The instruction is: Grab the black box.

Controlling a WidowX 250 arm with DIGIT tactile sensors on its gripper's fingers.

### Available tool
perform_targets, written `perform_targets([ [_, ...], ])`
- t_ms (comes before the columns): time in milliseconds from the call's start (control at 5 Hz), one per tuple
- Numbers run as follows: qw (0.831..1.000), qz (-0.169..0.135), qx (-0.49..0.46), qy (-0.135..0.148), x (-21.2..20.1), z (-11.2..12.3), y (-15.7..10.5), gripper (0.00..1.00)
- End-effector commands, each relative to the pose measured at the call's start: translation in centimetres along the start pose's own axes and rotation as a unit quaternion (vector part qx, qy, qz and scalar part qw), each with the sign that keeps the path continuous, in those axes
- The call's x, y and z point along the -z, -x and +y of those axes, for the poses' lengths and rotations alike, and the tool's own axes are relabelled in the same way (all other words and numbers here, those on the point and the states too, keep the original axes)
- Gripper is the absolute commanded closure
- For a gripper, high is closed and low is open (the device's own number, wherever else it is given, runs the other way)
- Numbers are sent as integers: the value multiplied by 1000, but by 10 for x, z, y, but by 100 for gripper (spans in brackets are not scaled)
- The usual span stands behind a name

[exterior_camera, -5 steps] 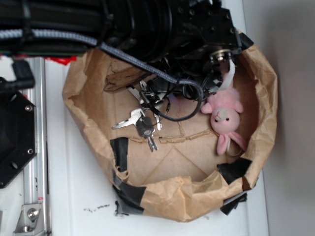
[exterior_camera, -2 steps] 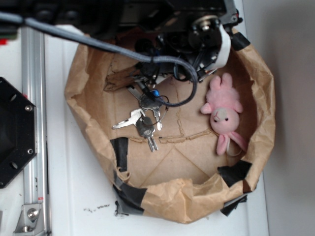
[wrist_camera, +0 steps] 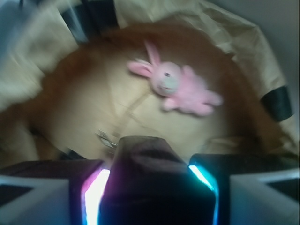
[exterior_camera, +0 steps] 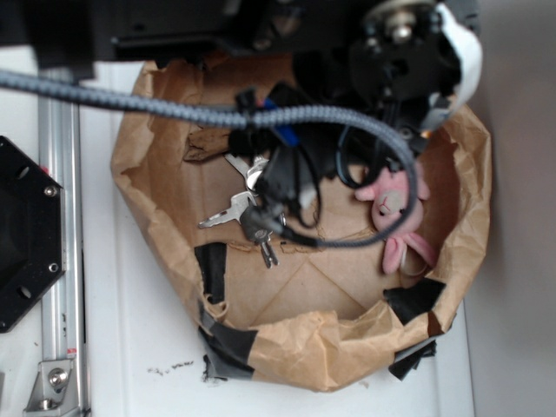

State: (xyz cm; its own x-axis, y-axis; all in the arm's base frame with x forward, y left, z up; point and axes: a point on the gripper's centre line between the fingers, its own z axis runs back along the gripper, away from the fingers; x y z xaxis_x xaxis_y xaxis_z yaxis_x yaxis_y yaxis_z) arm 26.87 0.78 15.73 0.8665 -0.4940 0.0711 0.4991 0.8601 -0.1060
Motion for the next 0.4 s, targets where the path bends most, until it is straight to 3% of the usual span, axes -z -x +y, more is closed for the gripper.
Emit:
perform_targets([
  [0, 988, -53, -136, -52, -23, -17, -16, 100],
  [200, 982, -46, -170, -70, -19, -3, -8, 100],
])
